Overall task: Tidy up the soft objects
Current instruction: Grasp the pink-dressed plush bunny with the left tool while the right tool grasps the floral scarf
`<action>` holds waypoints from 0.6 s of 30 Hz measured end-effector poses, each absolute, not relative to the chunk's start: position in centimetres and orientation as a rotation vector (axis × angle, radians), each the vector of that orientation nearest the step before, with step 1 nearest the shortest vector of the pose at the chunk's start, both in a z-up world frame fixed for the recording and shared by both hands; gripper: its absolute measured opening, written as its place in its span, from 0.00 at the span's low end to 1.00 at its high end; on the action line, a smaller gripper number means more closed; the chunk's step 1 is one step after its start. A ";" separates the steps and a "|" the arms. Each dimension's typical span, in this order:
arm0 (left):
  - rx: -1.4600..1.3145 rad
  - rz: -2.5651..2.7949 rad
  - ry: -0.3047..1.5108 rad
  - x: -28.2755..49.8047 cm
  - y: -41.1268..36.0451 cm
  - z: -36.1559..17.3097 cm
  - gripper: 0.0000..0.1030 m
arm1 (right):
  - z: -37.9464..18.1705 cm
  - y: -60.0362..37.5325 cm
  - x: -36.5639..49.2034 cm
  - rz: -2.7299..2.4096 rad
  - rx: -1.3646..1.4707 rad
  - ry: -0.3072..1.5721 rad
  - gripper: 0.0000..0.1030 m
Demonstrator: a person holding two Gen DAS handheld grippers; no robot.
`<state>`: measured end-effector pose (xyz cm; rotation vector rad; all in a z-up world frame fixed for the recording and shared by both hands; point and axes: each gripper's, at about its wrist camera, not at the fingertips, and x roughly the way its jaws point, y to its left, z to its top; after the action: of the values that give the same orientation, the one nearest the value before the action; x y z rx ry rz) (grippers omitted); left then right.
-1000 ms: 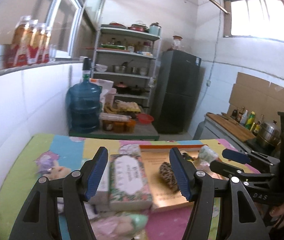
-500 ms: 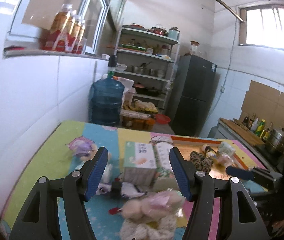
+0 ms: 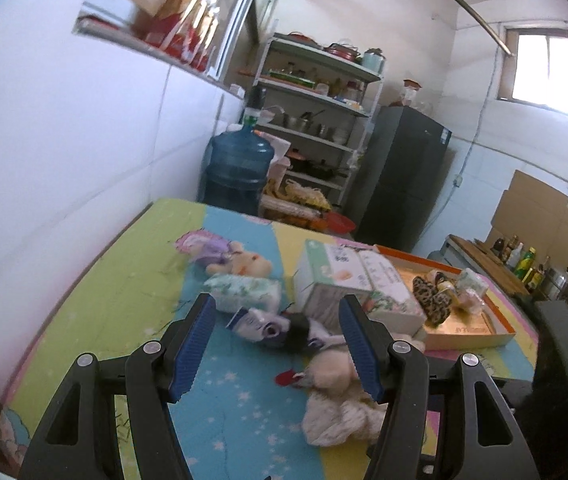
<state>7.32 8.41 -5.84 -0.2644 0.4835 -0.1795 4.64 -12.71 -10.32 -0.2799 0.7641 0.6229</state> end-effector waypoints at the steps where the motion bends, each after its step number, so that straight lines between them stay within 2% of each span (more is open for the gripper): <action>1: -0.271 -0.177 0.490 7.4 8.8 -6.2 0.64 | -10.9 -12.2 4.8 0.611 -0.302 0.776 0.56; 3: -0.277 -0.177 0.499 7.3 9.0 -6.7 0.64 | -11.6 -11.8 5.0 0.602 -0.322 0.789 0.54; 5: -0.280 -0.181 0.508 7.4 9.0 -7.0 0.64 | -12.1 -11.5 5.3 0.588 -0.325 0.802 0.43; 7: -0.283 -0.189 0.519 7.6 9.0 -7.4 0.64 | -12.4 -11.5 5.5 0.573 -0.321 0.810 0.23; 10: -0.278 -0.213 0.539 8.1 8.6 -7.9 0.64 | -12.3 -12.0 5.5 0.568 -0.295 0.808 0.14; 18: -0.249 -0.367 0.608 9.4 6.1 -9.8 0.64 | -9.2 -15.2 2.4 0.636 -0.265 0.772 0.12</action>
<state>9.40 6.12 -9.80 -0.2485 0.6079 -0.3666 2.36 -15.23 -9.22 -0.2646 0.7719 0.6359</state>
